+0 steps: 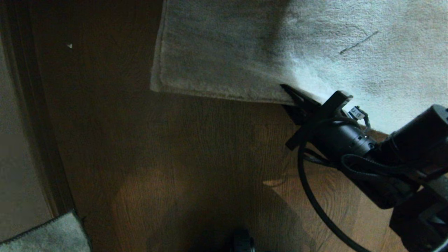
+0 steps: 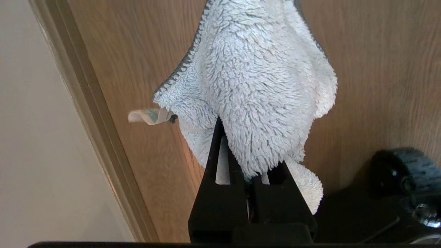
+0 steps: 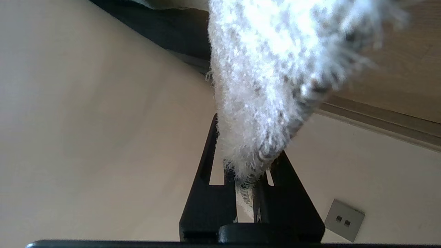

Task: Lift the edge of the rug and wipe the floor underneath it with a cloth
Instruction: Lift up the carpet

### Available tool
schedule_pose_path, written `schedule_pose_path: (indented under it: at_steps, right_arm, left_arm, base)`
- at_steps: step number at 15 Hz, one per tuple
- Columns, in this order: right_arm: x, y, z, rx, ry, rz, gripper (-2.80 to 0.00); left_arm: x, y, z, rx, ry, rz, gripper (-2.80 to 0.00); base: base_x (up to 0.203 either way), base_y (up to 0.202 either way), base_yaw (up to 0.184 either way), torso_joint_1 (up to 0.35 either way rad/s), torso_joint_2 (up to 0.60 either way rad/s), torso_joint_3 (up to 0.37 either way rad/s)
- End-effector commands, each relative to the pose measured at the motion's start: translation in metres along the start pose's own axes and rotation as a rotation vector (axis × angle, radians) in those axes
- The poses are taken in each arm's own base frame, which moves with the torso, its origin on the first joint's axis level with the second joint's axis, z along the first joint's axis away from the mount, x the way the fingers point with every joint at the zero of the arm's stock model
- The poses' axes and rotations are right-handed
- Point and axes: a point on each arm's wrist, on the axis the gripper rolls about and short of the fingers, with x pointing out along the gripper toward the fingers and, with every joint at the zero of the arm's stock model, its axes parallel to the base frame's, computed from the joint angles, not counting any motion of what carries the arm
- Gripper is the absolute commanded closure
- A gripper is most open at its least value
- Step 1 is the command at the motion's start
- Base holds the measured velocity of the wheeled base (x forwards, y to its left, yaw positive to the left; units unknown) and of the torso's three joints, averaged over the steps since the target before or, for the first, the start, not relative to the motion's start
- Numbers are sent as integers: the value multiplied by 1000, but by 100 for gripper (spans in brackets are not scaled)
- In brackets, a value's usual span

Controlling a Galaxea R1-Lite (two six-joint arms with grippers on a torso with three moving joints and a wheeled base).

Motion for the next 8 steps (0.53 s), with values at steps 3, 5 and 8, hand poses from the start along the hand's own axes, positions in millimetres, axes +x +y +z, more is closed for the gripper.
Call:
schedule_pose_path:
  at_steps: [3, 5, 8]
  right_arm:
    - [-2, 7, -2, 6, 10, 52, 0]
    - [-2, 11, -2, 5, 13, 66, 0]
    - [-5, 20, -2, 2, 12, 90, 0]
  left_arm:
    - [-4, 3, 30, 2, -8, -16, 0]
    - [3, 5, 49, -1, 28, -66, 0]
    - [25, 9, 79, 2, 101, -164, 0]
  base:
    - [0, 0, 0, 0, 0, 0]
    - [0, 0, 0, 0, 0, 0]
    - [0, 0, 0, 0, 0, 0]
